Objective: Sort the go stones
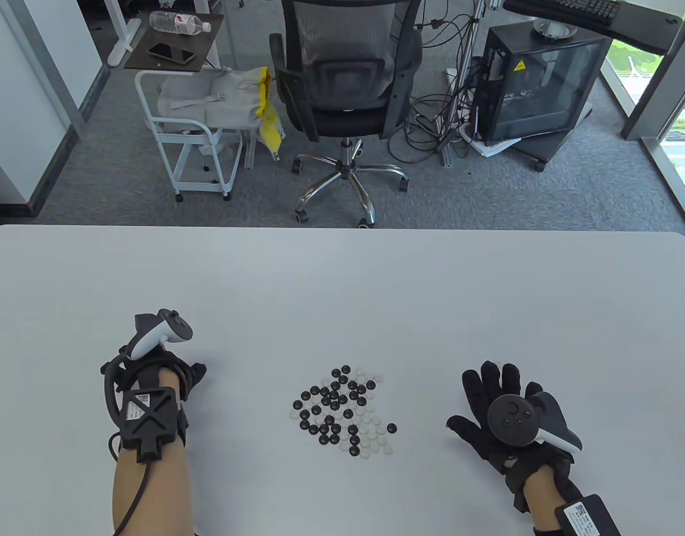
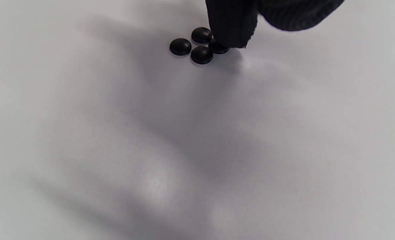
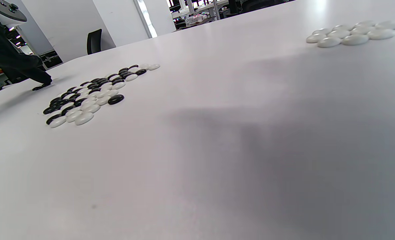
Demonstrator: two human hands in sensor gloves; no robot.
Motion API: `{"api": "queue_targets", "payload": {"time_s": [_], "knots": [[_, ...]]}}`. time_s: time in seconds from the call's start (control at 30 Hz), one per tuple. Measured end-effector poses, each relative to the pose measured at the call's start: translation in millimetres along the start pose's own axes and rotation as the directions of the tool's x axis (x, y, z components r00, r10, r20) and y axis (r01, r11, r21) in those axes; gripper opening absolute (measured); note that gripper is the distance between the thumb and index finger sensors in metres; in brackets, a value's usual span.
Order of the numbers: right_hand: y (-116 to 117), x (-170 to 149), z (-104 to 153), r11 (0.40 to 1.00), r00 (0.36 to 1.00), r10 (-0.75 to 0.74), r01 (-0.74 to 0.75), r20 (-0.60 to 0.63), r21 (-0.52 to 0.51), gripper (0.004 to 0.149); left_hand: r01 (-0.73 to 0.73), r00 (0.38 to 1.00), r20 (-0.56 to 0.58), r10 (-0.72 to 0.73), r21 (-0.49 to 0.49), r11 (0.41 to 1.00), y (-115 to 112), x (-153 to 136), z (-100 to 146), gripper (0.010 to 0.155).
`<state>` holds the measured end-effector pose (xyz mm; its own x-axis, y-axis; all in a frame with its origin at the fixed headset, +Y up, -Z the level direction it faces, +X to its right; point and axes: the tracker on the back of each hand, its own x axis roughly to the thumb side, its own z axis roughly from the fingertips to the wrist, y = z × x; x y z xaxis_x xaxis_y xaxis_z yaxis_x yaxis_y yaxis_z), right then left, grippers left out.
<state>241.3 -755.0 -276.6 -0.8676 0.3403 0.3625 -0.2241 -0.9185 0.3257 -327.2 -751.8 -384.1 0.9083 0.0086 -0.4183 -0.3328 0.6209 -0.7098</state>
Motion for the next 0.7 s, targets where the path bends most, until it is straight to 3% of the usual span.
{"api": "queue_targets", "payload": {"time_s": [0.13,0.3,0.47,0.7], "knots": [[-0.5,0.5,0.3,1.000,1.000,-0.002,0.002,-0.001,-0.001,0.087,0.016,0.992,0.126,-0.019,0.027,1.000,3.4,20.6,15.4,0.067],[-2.3,1.3,1.9,1.000,1.000,-0.005,0.005,0.004,-0.016,0.087,0.215,0.910,0.340,-0.235,0.095,0.972,-9.7,87.0,54.0,0.065],[-2.5,1.3,2.2,1.000,1.000,-0.008,0.008,0.006,-0.016,0.087,0.447,0.713,0.507,-0.485,0.205,0.871,-61.0,167.2,94.8,0.063],[-2.9,0.4,2.9,1.000,1.000,-0.014,0.014,0.002,-0.015,0.087,0.594,0.470,0.641,-0.607,0.279,0.755,-130.4,245.7,124.1,0.063]]}}
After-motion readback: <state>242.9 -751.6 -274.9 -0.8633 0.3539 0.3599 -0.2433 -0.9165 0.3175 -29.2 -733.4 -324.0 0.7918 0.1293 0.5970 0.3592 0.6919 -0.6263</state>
